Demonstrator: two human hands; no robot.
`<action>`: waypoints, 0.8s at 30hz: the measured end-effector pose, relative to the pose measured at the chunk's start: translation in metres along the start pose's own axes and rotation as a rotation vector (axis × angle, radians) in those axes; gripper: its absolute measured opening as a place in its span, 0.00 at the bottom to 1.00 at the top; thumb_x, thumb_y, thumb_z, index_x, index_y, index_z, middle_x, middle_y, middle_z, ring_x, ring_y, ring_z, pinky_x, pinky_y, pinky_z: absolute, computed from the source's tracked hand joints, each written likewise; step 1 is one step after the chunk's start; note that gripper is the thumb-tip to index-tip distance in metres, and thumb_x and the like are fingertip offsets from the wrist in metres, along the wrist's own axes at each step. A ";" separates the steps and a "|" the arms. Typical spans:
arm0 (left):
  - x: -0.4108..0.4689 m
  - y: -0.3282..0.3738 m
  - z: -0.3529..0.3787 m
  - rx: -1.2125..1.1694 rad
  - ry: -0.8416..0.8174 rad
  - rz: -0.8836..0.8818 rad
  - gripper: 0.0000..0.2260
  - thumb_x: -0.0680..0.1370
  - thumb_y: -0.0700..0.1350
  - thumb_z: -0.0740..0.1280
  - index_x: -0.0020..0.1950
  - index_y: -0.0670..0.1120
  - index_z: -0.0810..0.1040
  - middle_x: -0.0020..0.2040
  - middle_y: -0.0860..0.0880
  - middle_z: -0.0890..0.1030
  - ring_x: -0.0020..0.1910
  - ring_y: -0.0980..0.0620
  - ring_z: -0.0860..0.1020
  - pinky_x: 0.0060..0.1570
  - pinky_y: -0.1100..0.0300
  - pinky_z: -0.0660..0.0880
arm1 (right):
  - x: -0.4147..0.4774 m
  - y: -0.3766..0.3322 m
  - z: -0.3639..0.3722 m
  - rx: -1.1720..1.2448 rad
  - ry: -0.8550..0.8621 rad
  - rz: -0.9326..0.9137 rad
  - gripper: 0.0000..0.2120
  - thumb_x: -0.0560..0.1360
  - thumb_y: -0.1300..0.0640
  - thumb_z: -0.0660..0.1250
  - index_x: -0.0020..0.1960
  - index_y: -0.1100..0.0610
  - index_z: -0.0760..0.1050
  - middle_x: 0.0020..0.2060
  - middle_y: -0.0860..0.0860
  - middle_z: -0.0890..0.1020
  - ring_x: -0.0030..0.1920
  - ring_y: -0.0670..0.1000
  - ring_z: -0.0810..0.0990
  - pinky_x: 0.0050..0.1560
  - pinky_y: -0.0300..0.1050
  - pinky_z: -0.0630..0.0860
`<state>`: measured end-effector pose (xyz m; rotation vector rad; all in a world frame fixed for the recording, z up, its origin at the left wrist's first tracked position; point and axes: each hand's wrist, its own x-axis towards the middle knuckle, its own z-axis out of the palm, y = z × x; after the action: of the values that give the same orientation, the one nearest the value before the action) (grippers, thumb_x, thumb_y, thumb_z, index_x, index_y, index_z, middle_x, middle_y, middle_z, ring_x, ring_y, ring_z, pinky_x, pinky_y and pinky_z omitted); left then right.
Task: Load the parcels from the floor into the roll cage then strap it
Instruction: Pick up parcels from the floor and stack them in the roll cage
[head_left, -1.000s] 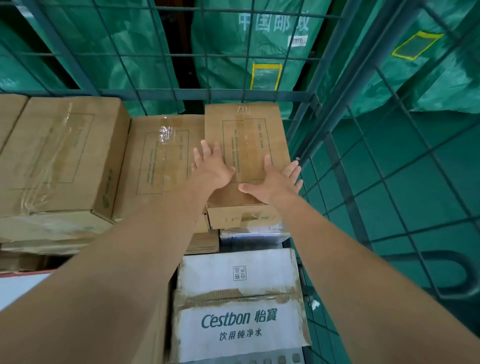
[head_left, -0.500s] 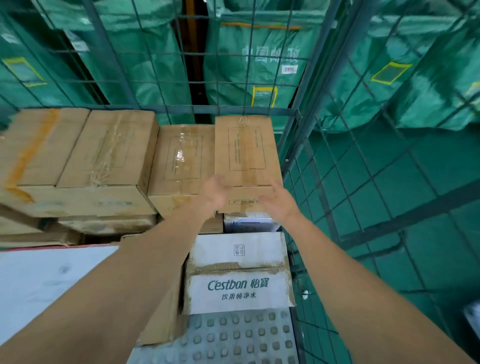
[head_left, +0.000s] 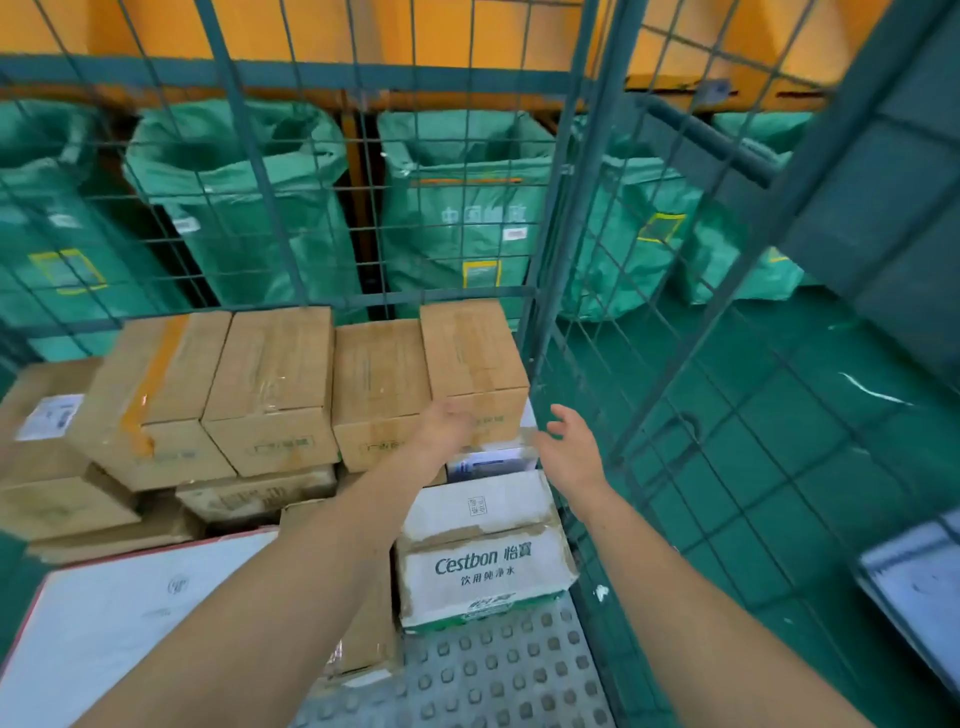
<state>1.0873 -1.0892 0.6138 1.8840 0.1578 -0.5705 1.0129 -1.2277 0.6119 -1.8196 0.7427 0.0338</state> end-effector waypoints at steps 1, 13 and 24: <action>-0.013 -0.003 -0.004 0.010 -0.026 0.024 0.06 0.82 0.38 0.59 0.52 0.48 0.72 0.50 0.49 0.72 0.46 0.51 0.73 0.42 0.68 0.70 | -0.016 0.006 -0.001 0.007 0.038 0.012 0.26 0.80 0.58 0.65 0.77 0.55 0.62 0.67 0.53 0.74 0.59 0.52 0.74 0.57 0.43 0.69; -0.165 -0.064 0.004 0.262 -0.453 0.194 0.09 0.81 0.40 0.59 0.43 0.50 0.72 0.43 0.48 0.71 0.38 0.51 0.69 0.34 0.59 0.63 | -0.245 0.094 0.000 0.246 0.495 0.151 0.27 0.81 0.56 0.64 0.78 0.54 0.61 0.70 0.53 0.71 0.40 0.40 0.73 0.40 0.39 0.70; -0.340 -0.131 0.138 0.485 -0.915 0.326 0.13 0.79 0.44 0.63 0.64 0.46 0.76 0.63 0.45 0.79 0.64 0.44 0.76 0.64 0.52 0.71 | -0.452 0.210 -0.060 0.487 0.951 0.358 0.25 0.79 0.57 0.65 0.75 0.55 0.64 0.66 0.53 0.74 0.41 0.46 0.76 0.40 0.41 0.72</action>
<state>0.6982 -1.1102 0.6205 1.8462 -0.9351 -1.2492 0.5258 -1.1070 0.6247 -1.1507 1.5692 -0.7576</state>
